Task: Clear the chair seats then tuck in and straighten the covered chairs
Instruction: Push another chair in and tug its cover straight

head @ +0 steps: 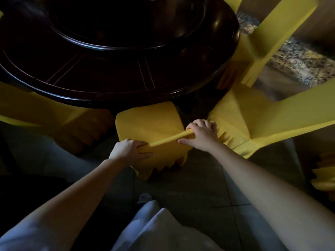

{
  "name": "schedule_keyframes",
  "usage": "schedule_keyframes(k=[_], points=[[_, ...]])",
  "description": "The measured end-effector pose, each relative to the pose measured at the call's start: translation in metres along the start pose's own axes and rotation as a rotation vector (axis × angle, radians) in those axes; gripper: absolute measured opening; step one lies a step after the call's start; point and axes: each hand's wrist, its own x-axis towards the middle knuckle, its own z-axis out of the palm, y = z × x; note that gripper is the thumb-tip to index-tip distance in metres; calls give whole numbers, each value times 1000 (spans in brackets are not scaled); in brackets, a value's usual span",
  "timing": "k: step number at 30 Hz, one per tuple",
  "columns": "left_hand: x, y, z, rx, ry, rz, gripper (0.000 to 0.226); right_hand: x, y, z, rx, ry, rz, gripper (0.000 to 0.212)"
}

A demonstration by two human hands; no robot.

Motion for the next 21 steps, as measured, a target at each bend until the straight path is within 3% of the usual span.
schedule_keyframes(k=[21], points=[[120,-28,-51,-128,61,-63,54,136,-5,-40,15,-55,47,72]])
